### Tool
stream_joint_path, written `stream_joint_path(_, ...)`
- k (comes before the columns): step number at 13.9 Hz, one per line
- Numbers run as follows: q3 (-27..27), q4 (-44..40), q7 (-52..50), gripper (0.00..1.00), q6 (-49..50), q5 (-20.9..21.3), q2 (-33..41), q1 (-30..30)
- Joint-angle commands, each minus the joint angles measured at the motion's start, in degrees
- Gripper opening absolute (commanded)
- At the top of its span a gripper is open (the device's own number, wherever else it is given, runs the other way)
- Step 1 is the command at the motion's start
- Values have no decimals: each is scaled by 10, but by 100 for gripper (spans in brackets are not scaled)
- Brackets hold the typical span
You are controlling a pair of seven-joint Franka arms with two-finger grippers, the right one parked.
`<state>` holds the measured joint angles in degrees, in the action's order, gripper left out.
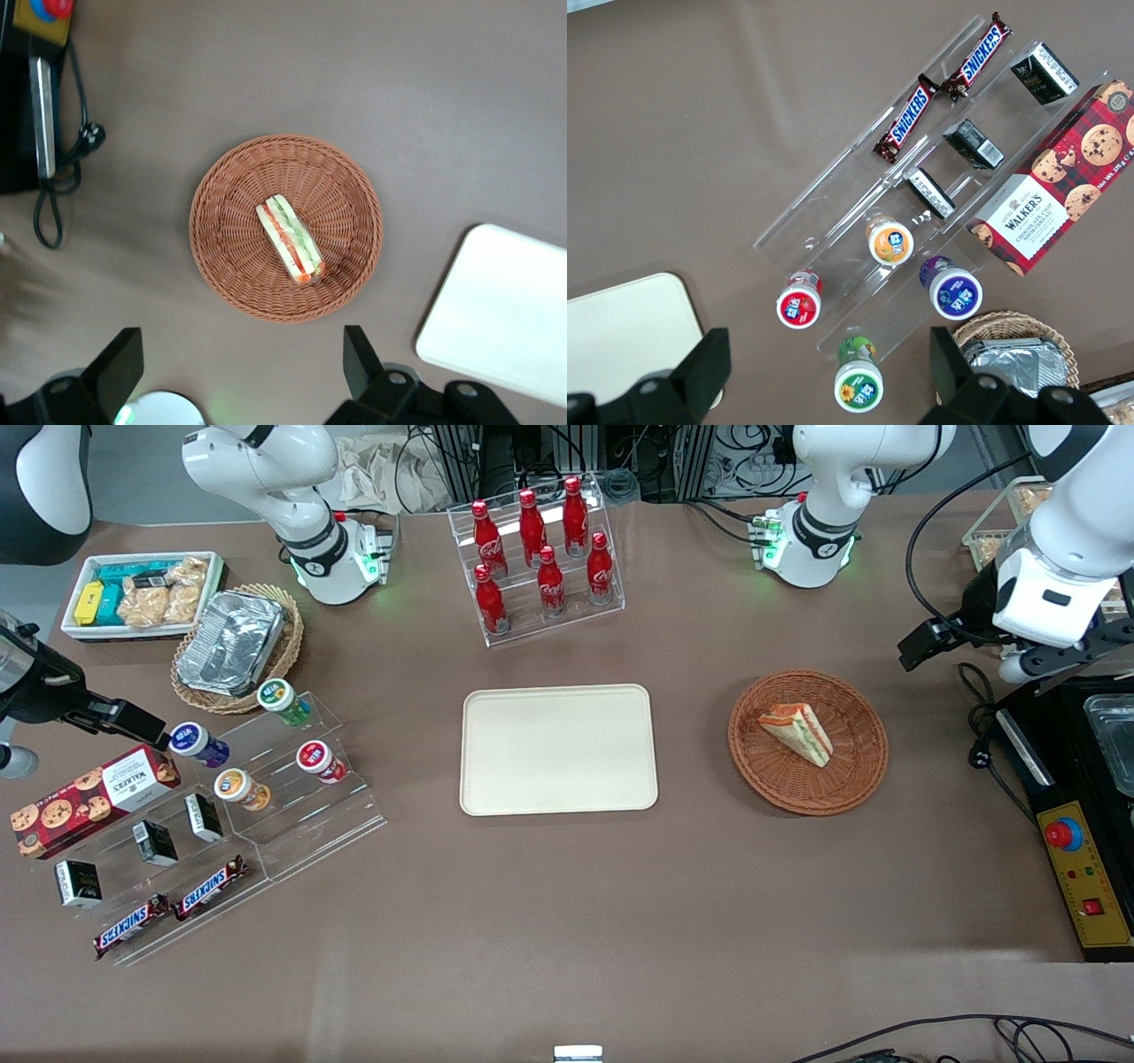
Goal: Place sandwich from basket to tray
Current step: 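Move the left gripper over the wicker basket holding the sandwich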
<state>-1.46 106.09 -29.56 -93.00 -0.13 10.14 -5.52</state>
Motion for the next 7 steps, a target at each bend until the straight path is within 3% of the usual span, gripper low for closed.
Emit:
stream_joint_path(1, -5, 13, -60, 99, 9, -1, 3, -5)
stream_joint_path(7, -7, 60, -164, 99, -4, -5, -1, -34)
